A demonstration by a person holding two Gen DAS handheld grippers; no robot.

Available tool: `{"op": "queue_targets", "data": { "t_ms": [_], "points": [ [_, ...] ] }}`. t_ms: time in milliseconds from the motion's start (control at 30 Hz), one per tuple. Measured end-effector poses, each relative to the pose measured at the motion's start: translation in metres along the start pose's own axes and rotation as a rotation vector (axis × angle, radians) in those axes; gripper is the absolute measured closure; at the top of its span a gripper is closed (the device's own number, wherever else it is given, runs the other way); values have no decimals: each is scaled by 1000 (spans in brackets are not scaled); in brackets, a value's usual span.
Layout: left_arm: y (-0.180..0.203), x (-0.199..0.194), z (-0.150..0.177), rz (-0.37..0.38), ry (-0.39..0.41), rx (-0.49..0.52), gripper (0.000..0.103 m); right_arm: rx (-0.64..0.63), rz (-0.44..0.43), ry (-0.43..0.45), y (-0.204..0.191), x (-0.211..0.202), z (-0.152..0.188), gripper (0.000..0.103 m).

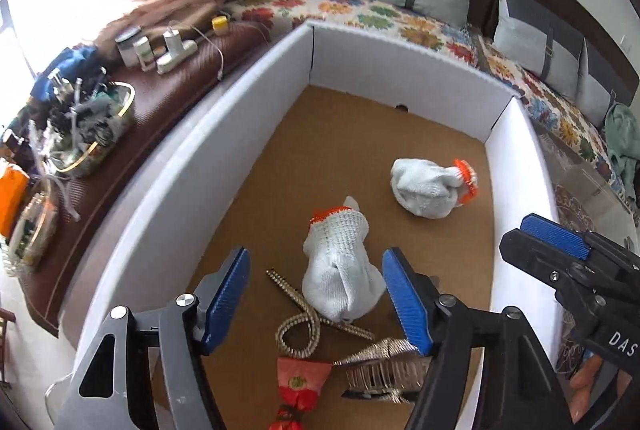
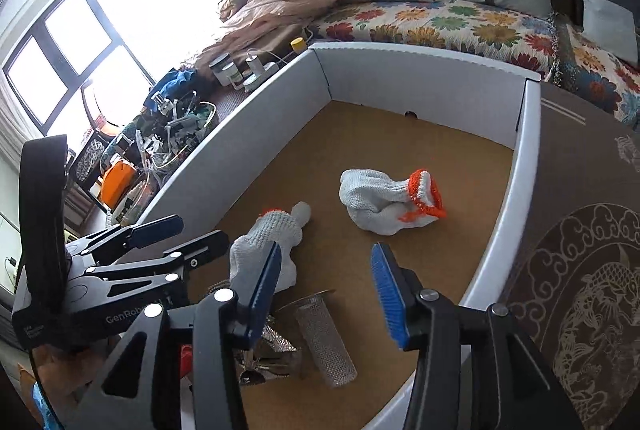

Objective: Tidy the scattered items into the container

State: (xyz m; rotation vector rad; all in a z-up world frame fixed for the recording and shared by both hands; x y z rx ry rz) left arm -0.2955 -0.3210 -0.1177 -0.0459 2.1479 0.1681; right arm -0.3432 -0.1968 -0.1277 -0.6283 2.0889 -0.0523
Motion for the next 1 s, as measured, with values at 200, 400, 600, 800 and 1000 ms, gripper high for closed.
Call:
{"op": "queue_targets", "data": {
  "t_ms": [200,400,600,800,1000],
  "points": [
    [34,-70,20,-4,98,26,35,-27,6,72,1,-71,22,55],
    [98,-140,57,10,181,80,28,-12,-13,113,17,-143,68,55],
    [185,-187,108,50,255,144,7,19,18,183,67,-226,141,55],
    [269,-176,170,188,207,165,6,183,117,252,180,-300,247,55],
    [325,-105,219,211,43,272,6,350,221,231,264,-325,351,55]
  ]
}}
Point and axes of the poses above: each gripper's, at about its wrist camera, not at the fingertips, and x roughly the way its jaws point, y to its right, z to its underside, the point moved 10 cm from there along x, roughly the way its jaws point, and after that the axes turned 4 degrees about z, right-handed, at the moved point
